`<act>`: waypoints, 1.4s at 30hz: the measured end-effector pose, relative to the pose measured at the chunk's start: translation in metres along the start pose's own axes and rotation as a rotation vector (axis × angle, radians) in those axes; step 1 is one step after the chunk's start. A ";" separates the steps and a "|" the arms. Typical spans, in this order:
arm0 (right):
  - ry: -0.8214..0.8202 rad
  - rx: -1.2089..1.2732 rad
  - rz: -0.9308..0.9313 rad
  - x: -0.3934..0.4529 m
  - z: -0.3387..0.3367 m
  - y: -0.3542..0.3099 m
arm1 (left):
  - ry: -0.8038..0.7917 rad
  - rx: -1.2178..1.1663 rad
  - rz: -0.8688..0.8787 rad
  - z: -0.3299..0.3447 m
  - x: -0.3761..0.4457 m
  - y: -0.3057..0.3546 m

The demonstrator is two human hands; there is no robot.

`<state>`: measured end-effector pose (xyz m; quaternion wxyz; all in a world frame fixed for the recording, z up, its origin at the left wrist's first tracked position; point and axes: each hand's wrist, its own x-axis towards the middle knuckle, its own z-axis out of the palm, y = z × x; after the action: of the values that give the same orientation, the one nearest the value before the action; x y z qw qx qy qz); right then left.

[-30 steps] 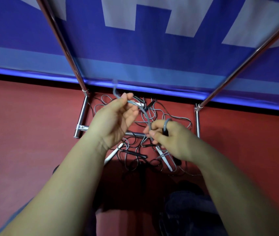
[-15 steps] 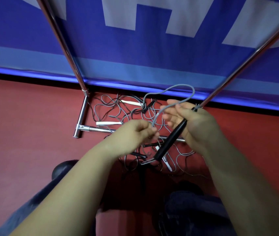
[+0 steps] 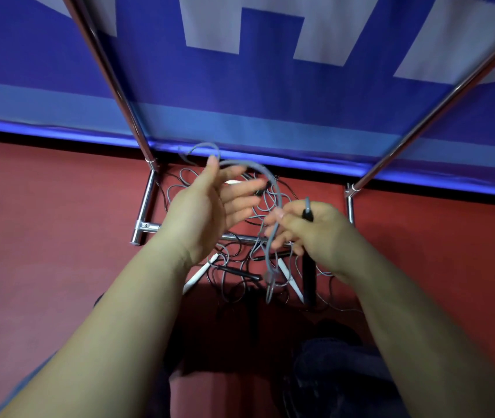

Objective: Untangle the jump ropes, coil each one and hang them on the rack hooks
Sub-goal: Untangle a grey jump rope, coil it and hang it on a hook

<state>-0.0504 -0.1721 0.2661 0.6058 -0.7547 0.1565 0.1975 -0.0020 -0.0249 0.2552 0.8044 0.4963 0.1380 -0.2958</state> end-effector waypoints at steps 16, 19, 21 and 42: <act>-0.144 -0.331 -0.037 -0.004 0.001 0.005 | -0.055 -0.017 -0.070 0.000 -0.005 -0.006; -0.196 -0.310 -0.043 -0.005 0.002 0.003 | -0.057 -0.208 -0.069 -0.002 -0.005 0.002; -0.139 -0.216 -0.042 -0.004 0.001 0.000 | -0.097 -0.134 -0.035 -0.002 -0.004 0.001; -0.130 -0.220 -0.034 -0.005 0.004 0.001 | -0.016 -0.236 0.024 -0.003 -0.006 0.005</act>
<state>-0.0555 -0.1687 0.2667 0.5314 -0.8047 0.0815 0.2518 -0.0040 -0.0189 0.2608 0.8617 0.3976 0.1596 -0.2718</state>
